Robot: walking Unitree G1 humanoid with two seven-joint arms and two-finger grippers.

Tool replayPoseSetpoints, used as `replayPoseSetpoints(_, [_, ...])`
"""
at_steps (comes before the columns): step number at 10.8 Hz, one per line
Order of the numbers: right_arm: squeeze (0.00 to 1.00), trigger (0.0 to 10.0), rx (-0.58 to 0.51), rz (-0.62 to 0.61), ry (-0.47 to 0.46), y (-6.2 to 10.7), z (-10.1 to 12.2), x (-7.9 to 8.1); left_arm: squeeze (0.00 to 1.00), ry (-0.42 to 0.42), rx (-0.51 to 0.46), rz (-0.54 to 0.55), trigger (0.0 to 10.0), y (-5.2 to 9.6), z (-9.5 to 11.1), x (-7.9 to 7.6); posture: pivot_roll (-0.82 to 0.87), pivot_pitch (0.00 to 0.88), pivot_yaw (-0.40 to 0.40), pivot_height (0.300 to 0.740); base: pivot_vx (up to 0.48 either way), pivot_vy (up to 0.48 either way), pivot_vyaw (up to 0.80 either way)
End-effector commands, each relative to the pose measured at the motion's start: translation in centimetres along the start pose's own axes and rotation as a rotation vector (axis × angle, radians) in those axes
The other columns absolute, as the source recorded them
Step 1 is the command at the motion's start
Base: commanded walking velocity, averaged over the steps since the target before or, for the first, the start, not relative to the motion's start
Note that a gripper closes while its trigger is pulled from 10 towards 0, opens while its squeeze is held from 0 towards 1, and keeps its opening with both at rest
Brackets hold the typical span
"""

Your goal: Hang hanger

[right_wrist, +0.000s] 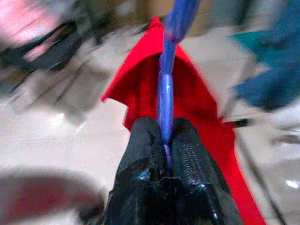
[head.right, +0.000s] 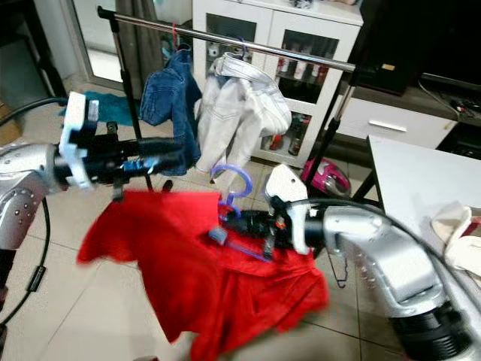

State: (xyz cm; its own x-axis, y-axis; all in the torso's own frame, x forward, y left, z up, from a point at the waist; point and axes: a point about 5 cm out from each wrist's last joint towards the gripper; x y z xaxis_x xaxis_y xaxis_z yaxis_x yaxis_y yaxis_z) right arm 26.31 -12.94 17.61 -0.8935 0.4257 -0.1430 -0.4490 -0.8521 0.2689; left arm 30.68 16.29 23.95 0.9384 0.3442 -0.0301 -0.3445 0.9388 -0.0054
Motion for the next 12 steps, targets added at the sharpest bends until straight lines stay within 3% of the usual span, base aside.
replayPoseSetpoints(1, [0.0, 0.0, 0.007, -0.113, 0.003, 0.5, 0.1, -1.1, 0.0, -0.028, -0.012, 0.046, 10.0, -0.4, 1.0, 0.2, 0.07, 0.0, -0.095, 0.74, 0.0, 0.0, 0.0])
replayPoseSetpoints(2, [0.0, 0.0, -0.01, -0.291, -0.073, -0.6, -0.1, -1.6, 0.92, -0.054, 0.004, 0.217, 10.0, -1.7, -0.2, 0.7, 0.07, 0.0, -0.093, 0.74, 0.0, 0.0, 0.0])
replayPoseSetpoints(3, [0.0, 0.0, -0.017, -0.336, -0.101, -1.0, 0.0, -1.7, 1.0, -0.056, 0.001, 0.241, 10.0, -2.1, -0.5, 0.6, 0.07, 0.0, -0.093, 0.74, 0.0, 0.0, 0.0])
replayPoseSetpoints(5, [0.0, 0.0, -0.04, -0.437, -0.135, -2.3, 0.3, -1.6, 1.0, -0.091, -0.002, 0.3, 10.0, -3.6, -2.9, -1.0, 0.07, 0.0, -0.104, 0.74, 0.0, 0.0, 0.0])
replayPoseSetpoints(7, [0.0, 0.0, -0.094, -0.467, -0.182, -3.0, 1.2, -1.5, 1.0, -0.182, 0.02, 0.367, 10.0, -4.7, -5.3, -1.3, 0.07, 0.0, -0.104, 0.74, 0.0, 0.0, 0.0])
replayPoseSetpoints(9, [0.0, 0.0, -0.162, -0.407, -0.259, -3.0, 1.8, -1.1, 1.0, -0.293, 0.0, 0.416, 10.0, -5.6, -5.2, -1.4, 0.06, 0.0, -0.101, 0.74, 0.0, 0.0, 0.0])
replayPoseSetpoints(10, [0.0, 0.0, -0.182, -0.363, -0.277, -3.1, 2.1, -0.6, 1.0, -0.393, 0.046, 0.451, 10.0, -5.9, -5.7, -1.3, 0.06, 0.0, -0.101, 0.74, 0.0, 0.0, 0.0])
replayPoseSetpoints(11, [0.0, 0.0, -0.193, -0.331, -0.289, -3.2, 2.3, -0.2, 0.44, -0.454, 0.066, 0.501, 10.0, -6.0, -6.1, -0.9, 0.07, 0.0, -0.099, 0.74, 0.0, 0.0, 0.0])
replayPoseSetpoints(12, [0.0, 0.0, -0.202, -0.314, -0.294, -3.2, 2.5, -0.1, 0.0, -0.48, 0.076, 0.536, 10.0, -5.9, -6.2, -0.4, 0.07, 0.0, -0.102, 0.74, 0.0, 0.0, 0.0])
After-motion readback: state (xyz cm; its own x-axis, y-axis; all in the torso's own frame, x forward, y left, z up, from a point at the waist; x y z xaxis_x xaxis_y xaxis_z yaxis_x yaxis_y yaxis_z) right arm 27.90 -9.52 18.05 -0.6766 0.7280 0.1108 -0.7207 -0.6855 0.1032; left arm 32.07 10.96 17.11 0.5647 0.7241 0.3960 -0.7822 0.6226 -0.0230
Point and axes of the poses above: a point about 5 cm out from each wrist's last joint towards the gripper, its own y axis pointing back from the gripper into the wrist, its own z axis along the axis of the wrist's last joint, x = y × z, and after that the axes turned 10 degrees about y, right-handed
